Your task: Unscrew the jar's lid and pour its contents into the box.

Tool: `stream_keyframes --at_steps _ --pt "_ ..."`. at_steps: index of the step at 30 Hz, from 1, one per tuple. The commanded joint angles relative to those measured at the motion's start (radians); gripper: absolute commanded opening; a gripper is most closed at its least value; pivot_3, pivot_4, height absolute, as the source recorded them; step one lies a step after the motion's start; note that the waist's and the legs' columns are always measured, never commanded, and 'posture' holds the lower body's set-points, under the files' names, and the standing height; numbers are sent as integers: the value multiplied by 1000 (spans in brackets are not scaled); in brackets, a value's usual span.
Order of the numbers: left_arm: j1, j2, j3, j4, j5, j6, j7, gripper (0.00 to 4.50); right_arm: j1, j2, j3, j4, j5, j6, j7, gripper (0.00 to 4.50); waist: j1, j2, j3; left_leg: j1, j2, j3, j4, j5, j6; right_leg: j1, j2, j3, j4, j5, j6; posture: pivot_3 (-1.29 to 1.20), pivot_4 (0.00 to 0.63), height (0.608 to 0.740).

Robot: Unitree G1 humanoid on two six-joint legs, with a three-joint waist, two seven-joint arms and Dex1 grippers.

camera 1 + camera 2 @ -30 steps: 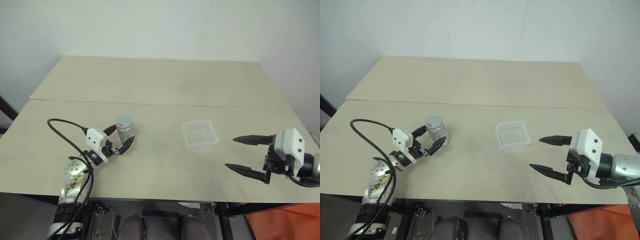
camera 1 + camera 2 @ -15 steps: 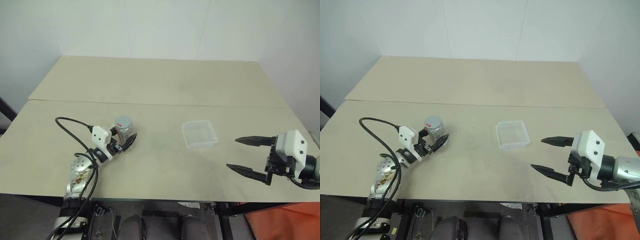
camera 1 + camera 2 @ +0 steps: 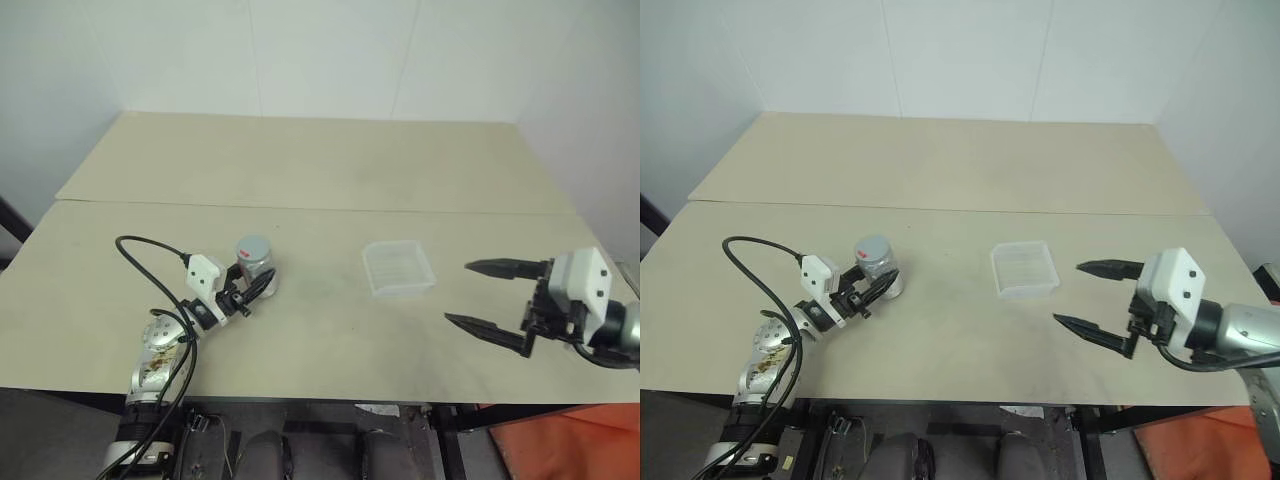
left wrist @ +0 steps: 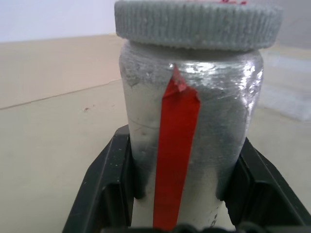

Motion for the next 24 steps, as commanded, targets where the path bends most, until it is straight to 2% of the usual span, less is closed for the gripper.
stream_keyframes --at_steps 1,6,13,18,24 --pt "-28 -2 -57 -125 -37 55 -34 1993 -106 106 97 -83 83 94 -175 4500 -1 0 0 0 0 0 0 0 0 0 0 0 0 0 0 0 150 740" --pt "-111 -43 -147 -116 -16 74 -59 1993 -201 244 270 -169 -2 136 -359 4500 4 0 0 -3 -1 -1 0 0 0 -2 0 -1 0 0 0 0 150 740" --pt "-211 -130 -230 -35 49 39 -48 1993 -331 356 419 -184 -103 227 -552 4500 1 0 0 -4 -2 0 2 0 1 -2 0 -1 1 0 0 0 150 740" --pt "-216 -152 -251 -19 77 16 -40 1993 -374 409 494 -201 -185 273 -653 4500 -2 0 0 -5 -2 0 2 0 1 -3 0 -1 0 0 0 0 150 740" --pt "-211 -158 -251 -18 85 -1 -41 1993 -378 443 514 -182 -238 283 -685 4500 0 0 0 -6 -2 0 2 1 1 -4 0 -1 1 0 0 0 150 740"
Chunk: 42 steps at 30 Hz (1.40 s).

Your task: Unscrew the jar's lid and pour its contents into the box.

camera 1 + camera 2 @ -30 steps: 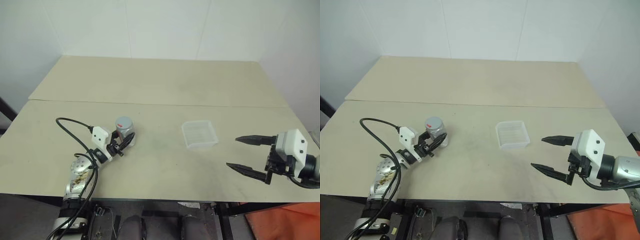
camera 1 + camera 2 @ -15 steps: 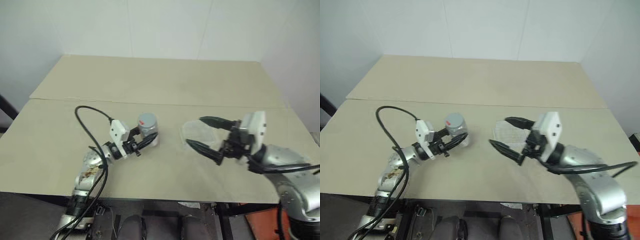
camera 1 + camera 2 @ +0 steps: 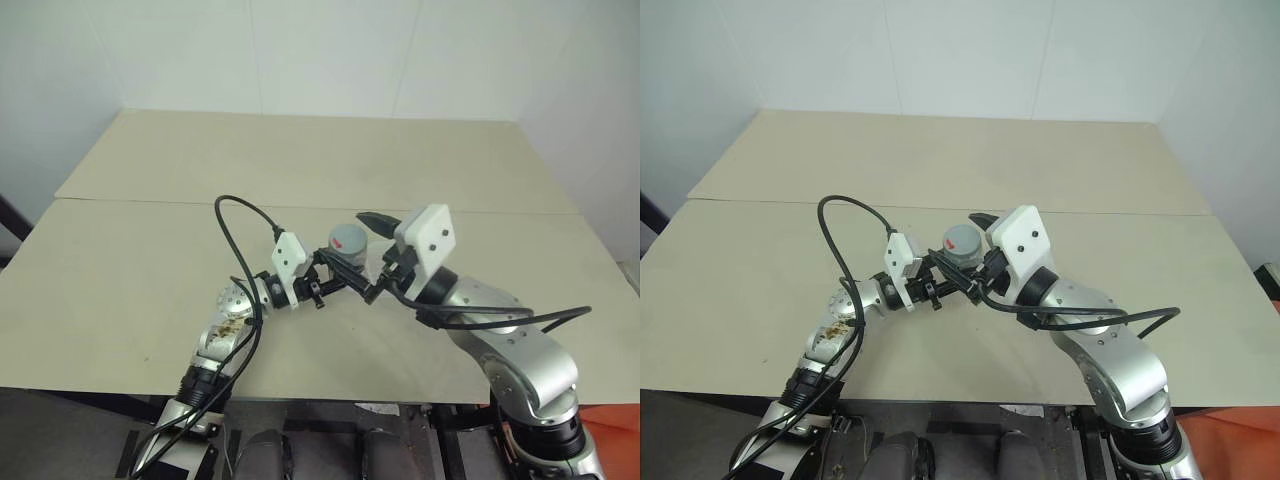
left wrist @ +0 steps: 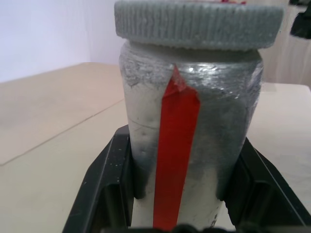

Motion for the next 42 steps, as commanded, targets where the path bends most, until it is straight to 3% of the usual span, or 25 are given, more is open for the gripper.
stream_keyframes --at_steps 1,21,24,27,28,37,42 --pt "-7 -8 0 -22 3 -38 2 1993 -24 9 -4 -15 -25 6 -13 4500 0 0 0 0 0 0 0 0 0 0 0 0 0 0 0 0 150 740" --pt "11 -9 3 -27 0 -49 5 1993 -17 17 -8 25 -52 17 28 4500 -1 0 0 0 0 0 0 0 0 0 0 0 0 0 0 0 150 740" --pt "8 -10 3 -25 0 -50 4 1993 -9 17 -7 26 -52 17 34 3921 -1 0 0 0 0 0 0 0 0 0 0 0 0 0 0 0 150 740" --pt "12 -10 2 -24 2 -53 2 1993 -3 17 -7 31 -58 13 36 2880 -1 0 0 0 0 0 0 0 0 0 0 0 0 0 0 0 150 740" --pt "13 -10 2 -24 2 -54 2 1993 -2 17 -8 32 -58 13 36 2760 -2 0 0 0 0 0 0 0 0 0 0 0 0 0 0 0 150 740" --pt "18 -1 -1 -41 -4 -48 -10 1993 2 -1 -17 53 -54 -15 81 2759 -2 0 0 0 0 0 0 0 0 0 0 0 0 0 0 0 150 740" --pt "32 14 -6 -63 -25 -40 -44 1993 18 -73 -60 95 17 -93 261 2759 -1 0 0 -1 0 0 0 0 1 0 0 0 -1 0 0 0 150 740"
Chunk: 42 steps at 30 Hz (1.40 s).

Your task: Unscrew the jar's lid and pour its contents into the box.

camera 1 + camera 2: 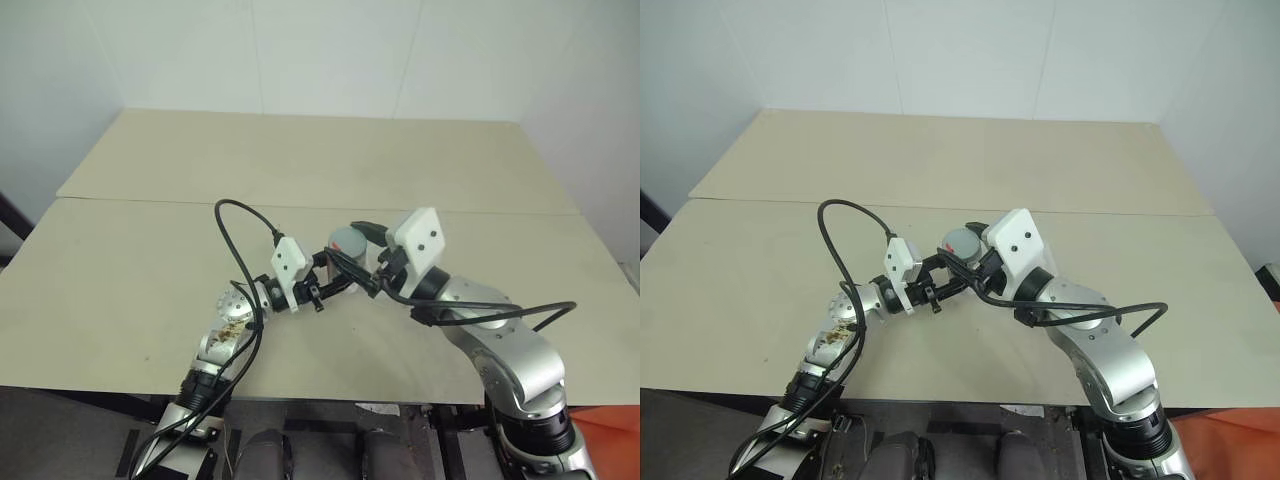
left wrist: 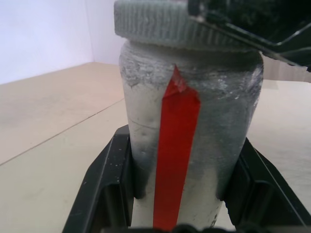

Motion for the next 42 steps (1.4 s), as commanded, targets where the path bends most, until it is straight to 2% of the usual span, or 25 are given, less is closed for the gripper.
stream_keyframes --at_steps 1,6,12,16,22,29,34,35,37,39,42 --pt "7 12 5 -60 -32 -12 -35 1993 11 -63 -52 29 67 -78 164 2759 -1 0 0 0 0 0 0 0 0 0 0 0 0 0 0 0 150 740" --pt "22 22 1 -76 -40 -6 -69 1993 -13 -121 -66 121 148 -154 375 2759 -1 0 0 0 0 0 0 0 0 0 0 0 0 0 0 0 150 740" --pt "40 35 -5 -110 -65 11 -119 1993 -109 -186 -56 310 221 -212 695 2759 -3 0 0 0 0 0 0 0 0 0 0 0 0 0 0 0 150 740" --pt "42 31 -3 -114 -69 11 -118 1993 -234 -172 -21 524 220 -271 914 2759 -5 0 0 1 0 0 0 0 0 1 0 0 0 0 0 0 150 740" --pt "43 25 -7 -119 -67 12 -115 1993 -385 -137 24 775 190 -391 1148 2759 -5 0 0 1 0 0 0 0 0 0 0 0 0 1 0 0 150 740" --pt "51 30 -15 -118 -59 6 -118 1993 -505 -229 231 961 301 -568 1164 2759 -5 0 0 1 1 0 0 0 0 0 0 0 1 1 0 0 150 740" --pt "59 33 -13 -126 -59 8 -108 1993 -534 -239 265 1011 333 -598 1164 2759 -5 0 0 1 1 1 0 0 0 0 -1 0 1 1 0 0 150 740" --pt "60 34 -13 -127 -59 8 -106 1993 -535 -238 263 1016 337 -603 1164 3489 -5 0 0 1 1 1 0 0 0 0 -1 0 1 1 0 0 150 740" --pt "64 34 -13 -126 -62 10 -105 1993 -517 -239 217 991 368 -612 1164 3993 -4 0 0 1 1 0 0 0 0 0 -1 0 1 1 0 0 150 740" --pt "66 34 -12 -123 -62 9 -106 1993 -488 -249 153 948 398 -620 1164 4416 -4 0 0 1 1 0 0 0 0 0 -1 0 1 1 -1 0 150 740" --pt "67 35 -10 -119 -61 9 -107 1993 -440 -269 79 886 408 -610 1164 4467 3 0 0 -1 1 0 0 0 0 -2 -2 -1 1 1 -1 0 150 740"
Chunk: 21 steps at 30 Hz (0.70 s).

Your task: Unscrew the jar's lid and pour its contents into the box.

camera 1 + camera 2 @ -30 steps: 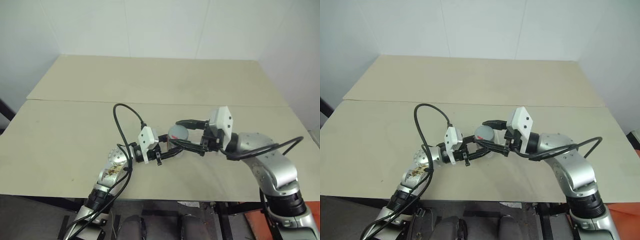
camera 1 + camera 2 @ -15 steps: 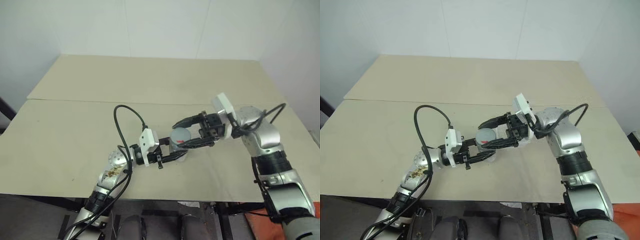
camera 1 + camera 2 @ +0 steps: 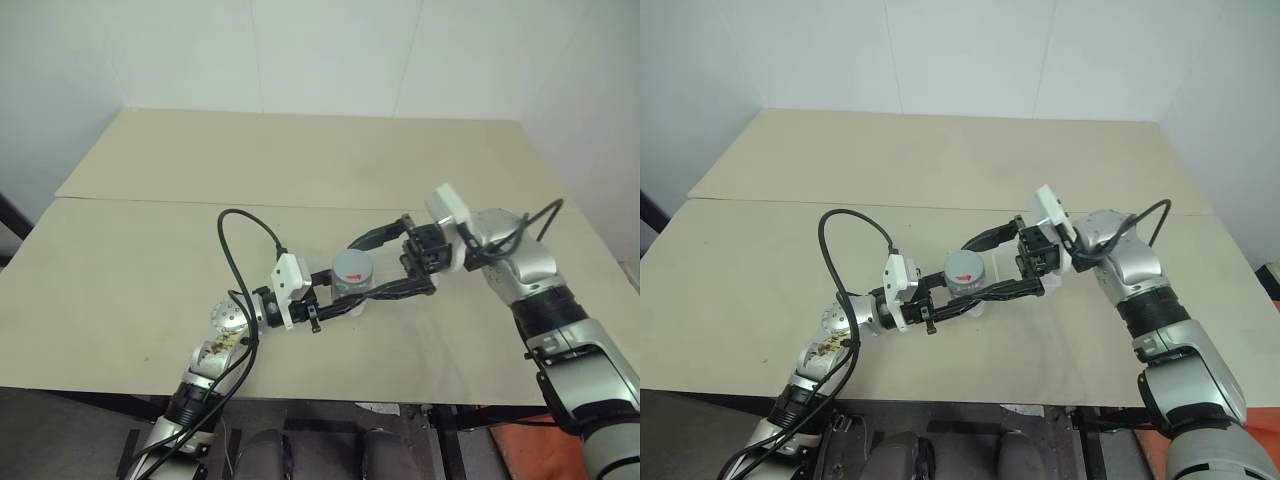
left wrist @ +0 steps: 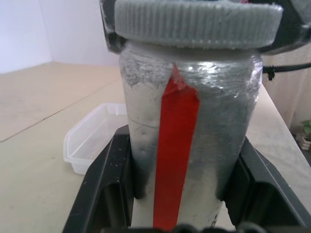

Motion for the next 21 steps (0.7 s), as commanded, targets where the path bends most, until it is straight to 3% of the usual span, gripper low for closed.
stream_keyframes --at_steps 1,3,6,9,13,15,21 --pt "1 -2 8 -32 -16 -16 1 1993 46 -38 -137 -113 30 -14 40 4467 3 0 0 0 0 0 0 0 0 0 0 0 0 0 0 0 150 740" --pt "1 -2 8 -29 -12 -19 4 1993 109 -41 -211 -198 -1 -29 -49 4467 4 0 0 -1 0 0 0 0 0 0 0 -1 0 0 0 0 150 740" --pt "4 -5 12 -31 -3 -22 22 1993 202 -46 -270 -403 -149 -3 -320 4467 3 0 0 -1 0 0 0 0 0 -1 0 0 1 0 0 0 150 740" --pt "7 -4 17 -30 0 -25 36 1993 301 -39 -320 -635 -183 109 -540 4467 0 0 0 -8 -1 1 1 2 -3 -11 -1 1 6 0 0 0 150 740" --pt "-9 -6 22 2 18 -47 61 1993 444 28 -295 -907 -271 296 -858 4467 2 0 0 -8 -1 0 1 3 -4 -13 0 2 8 0 0 0 150 740" --pt "-19 -5 24 15 21 -51 67 1993 479 90 -298 -989 -170 425 -972 4467 2 0 0 -8 -2 0 2 3 -3 -12 0 2 8 0 0 0 150 740" --pt "-45 -6 27 52 33 -66 68 1993 496 160 -186 -1112 -316 578 -1171 4467 1 0 0 -10 -2 0 2 2 -2 -12 0 1 7 0 0 0 150 740"
